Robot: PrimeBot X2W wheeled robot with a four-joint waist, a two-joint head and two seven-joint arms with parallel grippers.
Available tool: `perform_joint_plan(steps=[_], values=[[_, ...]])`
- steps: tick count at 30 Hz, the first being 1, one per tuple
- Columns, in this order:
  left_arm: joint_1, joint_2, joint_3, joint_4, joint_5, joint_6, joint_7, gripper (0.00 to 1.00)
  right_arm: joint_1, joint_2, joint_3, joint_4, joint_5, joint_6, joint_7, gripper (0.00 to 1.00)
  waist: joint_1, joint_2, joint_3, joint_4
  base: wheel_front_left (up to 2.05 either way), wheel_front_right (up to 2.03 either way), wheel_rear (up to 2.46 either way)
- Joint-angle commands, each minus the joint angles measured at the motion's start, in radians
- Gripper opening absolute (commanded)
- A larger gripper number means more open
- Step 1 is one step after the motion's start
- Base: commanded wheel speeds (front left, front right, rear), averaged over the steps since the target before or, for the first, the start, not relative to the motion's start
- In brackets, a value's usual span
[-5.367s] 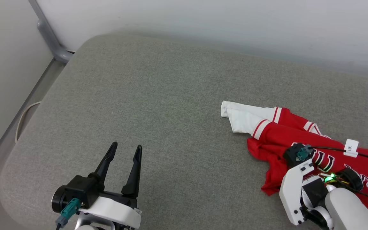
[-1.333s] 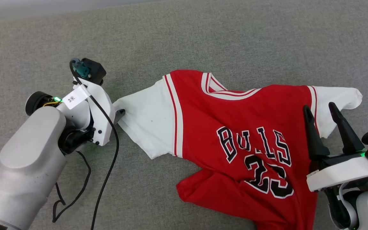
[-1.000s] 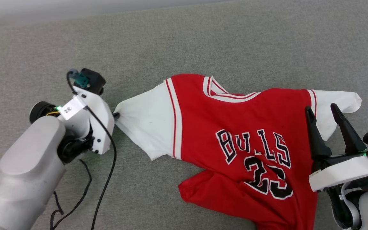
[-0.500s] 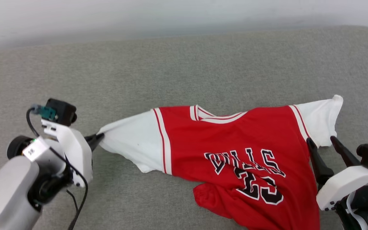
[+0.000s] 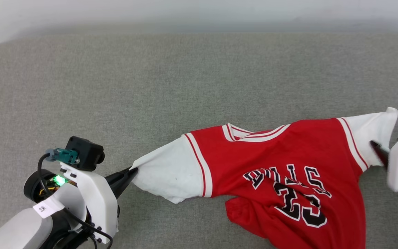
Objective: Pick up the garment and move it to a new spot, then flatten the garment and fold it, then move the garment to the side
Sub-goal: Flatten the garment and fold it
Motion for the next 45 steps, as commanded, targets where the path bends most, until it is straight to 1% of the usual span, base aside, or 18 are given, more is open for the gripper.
perform_joint_plan(steps=[1,4,6,7,8,14,21,27,29,30,31,32,33,34,39,45], values=[[-0.004,0.004,0.005,-0.022,0.007,0.005,-0.002,0.00,-0.066,-0.017,-0.025,-0.011,0.016,-0.001,0.089,1.00,0.0001,0.0000,0.034,0.020,0.00,0.00,0.00],[-0.023,0.007,0.006,-0.061,0.021,0.009,0.000,0.00,-0.168,-0.035,-0.080,0.005,0.009,-0.001,0.253,1.00,0.0001,0.0000,0.076,0.037,0.00,0.00,0.00],[-0.034,0.006,0.006,-0.080,0.029,0.007,0.001,0.00,-0.242,-0.043,-0.114,0.029,-0.010,-0.001,0.317,1.00,0.0001,0.0000,0.103,0.048,0.00,0.00,0.00],[-0.051,0.002,0.005,-0.096,0.038,0.004,0.001,0.00,-0.334,-0.036,-0.154,0.093,-0.051,-0.001,0.361,1.00,0.0001,0.0000,0.135,0.064,0.00,0.00,0.00],[-0.056,0.001,0.004,-0.100,0.039,0.003,0.001,0.00,-0.357,-0.032,-0.164,0.110,-0.062,-0.001,0.370,1.00,0.0001,0.0000,0.146,0.070,0.00,0.00,0.00],[-0.082,-0.009,0.001,-0.108,0.048,-0.007,-0.003,0.00,-0.453,-0.030,-0.229,0.224,-0.148,-0.001,0.386,1.00,0.0001,0.0000,0.191,0.101,0.00,0.00,0.00],[-0.100,-0.020,-0.006,-0.098,0.054,-0.017,-0.008,0.00,-0.483,-0.019,-0.276,0.316,-0.216,-0.001,0.369,1.00,0.0001,0.0000,0.218,0.120,0.00,0.00,0.00],[-0.113,-0.024,-0.007,-0.094,0.055,-0.024,-0.010,0.00,-0.466,0.007,-0.297,0.361,-0.216,-0.001,0.352,1.00,0.0001,0.0000,0.229,0.125,0.00,0.00,0.00],[-0.117,-0.021,-0.002,-0.089,0.057,-0.026,-0.012,0.00,-0.441,0.033,-0.283,0.391,-0.198,-0.001,0.346,1.00,0.0001,0.0000,0.236,0.125,0.00,0.00,0.00],[-0.118,-0.020,-0.002,-0.088,0.057,-0.025,-0.011,0.00,-0.438,0.036,-0.278,0.395,-0.194,-0.001,0.340,1.00,0.0001,0.0000,0.237,0.124,0.00,0.00,0.00],[-0.119,-0.020,-0.002,-0.087,0.058,-0.023,-0.012,0.00,-0.434,0.038,-0.274,0.400,-0.189,-0.001,0.334,0.90,0.0001,0.0000,0.238,0.124,0.00,0.00,0.00],[-0.120,-0.020,-0.002,-0.086,0.058,-0.023,-0.012,0.00,-0.432,0.039,-0.271,0.405,-0.183,-0.001,0.327,0.47,0.0001,0.0000,0.239,0.123,0.00,0.00,0.00],[-0.122,-0.019,-0.002,-0.085,0.058,-0.024,-0.012,0.00,-0.429,0.040,-0.268,0.412,-0.179,-0.001,0.322,0.34,0.0001,0.0000,0.239,0.123,0.00,0.00,0.00],[-0.123,-0.019,-0.002,-0.084,0.058,-0.024,-0.012,0.00,-0.425,0.040,-0.264,0.418,-0.173,-0.001,0.318,0.00,0.0001,0.0000,0.239,0.123,0.00,0.00,0.00],[-0.125,-0.017,-0.003,-0.075,0.059,-0.024,-0.010,0.00,-0.413,0.022,-0.255,0.436,-0.156,-0.001,0.281,0.00,0.0001,0.0000,0.232,0.120,0.00,0.00,0.00],[-0.108,-0.019,-0.002,-0.056,0.049,-0.021,-0.019,0.00,-0.433,-0.001,-0.254,0.437,-0.138,-0.001,0.213,0.00,0.0001,0.0000,0.189,0.108,0.00,0.00,0.00]])
